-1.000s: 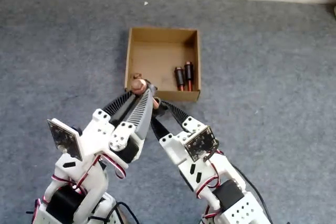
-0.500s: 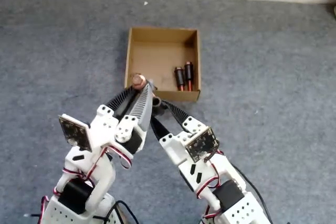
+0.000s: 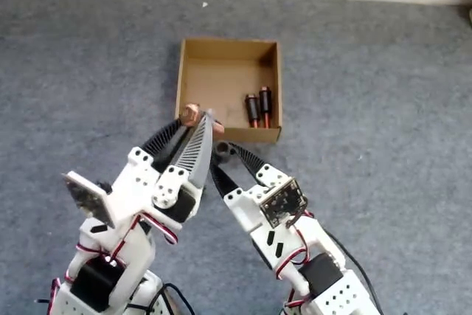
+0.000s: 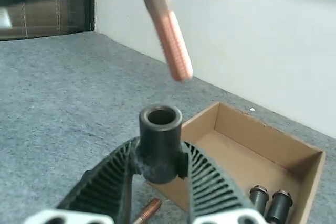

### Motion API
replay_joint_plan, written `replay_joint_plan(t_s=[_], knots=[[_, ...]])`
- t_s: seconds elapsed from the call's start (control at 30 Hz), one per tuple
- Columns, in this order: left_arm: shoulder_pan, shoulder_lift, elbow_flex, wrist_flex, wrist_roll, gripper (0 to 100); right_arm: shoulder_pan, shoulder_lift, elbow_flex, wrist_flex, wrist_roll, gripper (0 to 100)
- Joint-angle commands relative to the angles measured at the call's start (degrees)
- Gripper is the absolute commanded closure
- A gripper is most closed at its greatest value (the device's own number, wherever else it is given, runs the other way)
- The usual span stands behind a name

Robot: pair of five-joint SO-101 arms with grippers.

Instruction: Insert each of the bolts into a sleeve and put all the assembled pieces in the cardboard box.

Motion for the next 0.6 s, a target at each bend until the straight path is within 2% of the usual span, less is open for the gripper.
replay_joint_plan(t_s=[0.0,0.3,0.47,0.57], knots=[[-0.22,-0.66,-3.65,1.41,-1.05,99,0.92,-0.75,8.48,0.04,0.70,99.3],[-0.13,-0.66,-3.21,10.90,-0.88,99,1.01,-0.75,8.48,0.04,0.70,99.3],[0.13,-0.66,-3.30,11.34,-0.88,99,1.01,-0.75,8.48,0.04,0.70,99.3],[2.51,-0.75,-4.26,11.16,-0.97,99,1.01,-0.40,8.48,0.04,0.79,99.3]])
